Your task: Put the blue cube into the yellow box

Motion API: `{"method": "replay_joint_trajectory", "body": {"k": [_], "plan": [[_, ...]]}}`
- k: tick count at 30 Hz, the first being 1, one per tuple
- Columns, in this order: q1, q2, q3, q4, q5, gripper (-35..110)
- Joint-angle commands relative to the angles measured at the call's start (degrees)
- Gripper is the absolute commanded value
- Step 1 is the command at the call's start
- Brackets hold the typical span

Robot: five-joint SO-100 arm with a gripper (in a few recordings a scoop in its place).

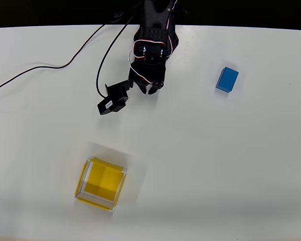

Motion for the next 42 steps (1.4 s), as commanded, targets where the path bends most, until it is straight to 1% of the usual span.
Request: {"method": "replay_joint_trajectory", "body": {"k": [1, 11, 14, 17, 19, 22, 25, 28, 35, 42], "plan": [[-0.4, 1.6, 1.7, 0.4, 2.1, 0], [-0.6, 1.6, 1.7, 0.5, 1.8, 0], [-0.3, 1.6, 1.3, 0.1, -2.1, 0], [1.8, 1.5, -1.5, -4.7, 1.1, 6], [2.5, 0.0, -4.9, -8.3, 4.0, 12], [1.1, -1.8, -10.4, -10.3, 5.7, 20], [-0.8, -10.3, -18.7, -12.0, 9.7, 27], [-2.7, -21.5, -30.6, -11.1, 15.9, 30], [-10.0, -46.3, -57.1, -4.5, 28.9, 33], [-18.2, -64.5, -73.4, -3.2, 39.2, 34]]}}
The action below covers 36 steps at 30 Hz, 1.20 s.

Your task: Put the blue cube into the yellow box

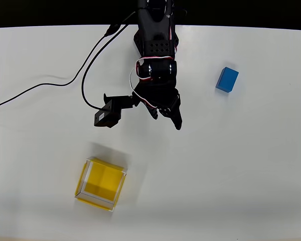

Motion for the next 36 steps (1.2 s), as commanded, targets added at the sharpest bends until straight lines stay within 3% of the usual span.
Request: {"method": "replay_joint_trajectory", "body": {"k": [1, 16, 36], "plan": [[-5.0, -5.8, -13.6, 1.2, 4.4, 35], [-27.0, -29.8, -21.6, 3.1, 12.2, 37], [-45.2, -37.2, -22.7, 9.3, 27.9, 44]]}}
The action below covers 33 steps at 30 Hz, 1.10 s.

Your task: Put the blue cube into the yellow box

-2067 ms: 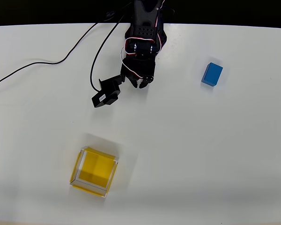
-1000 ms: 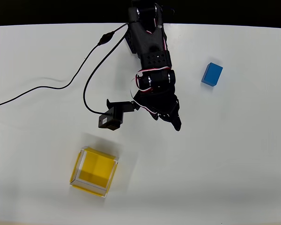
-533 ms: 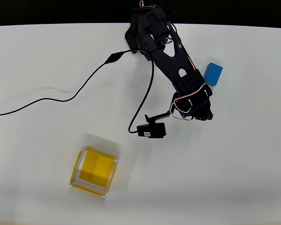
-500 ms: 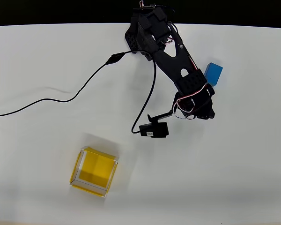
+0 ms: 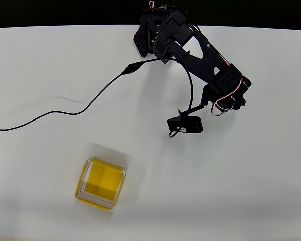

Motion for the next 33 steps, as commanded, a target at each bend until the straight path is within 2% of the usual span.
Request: {"method": "replay_joint_trajectory", "body": {"k": [1, 12, 33], "plan": [[-2.5, 2.8, -4.3, 1.6, 4.7, 44], [-9.5, 2.0, -3.3, 4.7, 16.3, 45], [-16.3, -3.3, 0.2, 3.5, 17.3, 46]]}}
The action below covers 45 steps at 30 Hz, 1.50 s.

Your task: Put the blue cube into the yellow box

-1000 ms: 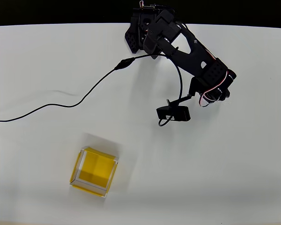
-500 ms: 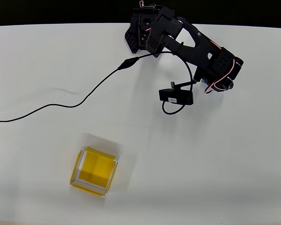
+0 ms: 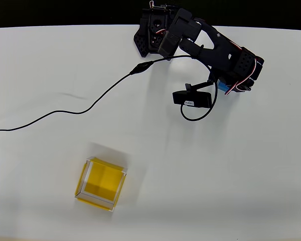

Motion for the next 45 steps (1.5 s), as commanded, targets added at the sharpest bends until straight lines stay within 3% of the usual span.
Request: {"method": "replay_joint_trajectory", "body": {"k": [1, 13, 31, 45], "plan": [[-1.4, 1.3, -0.6, -0.6, -0.4, 46], [-1.8, -2.8, 1.4, -6.9, -0.7, 41], [-2.5, -6.0, 1.0, -9.7, -1.5, 13], [8.0, 0.8, -4.6, -5.4, -12.8, 11]]}}
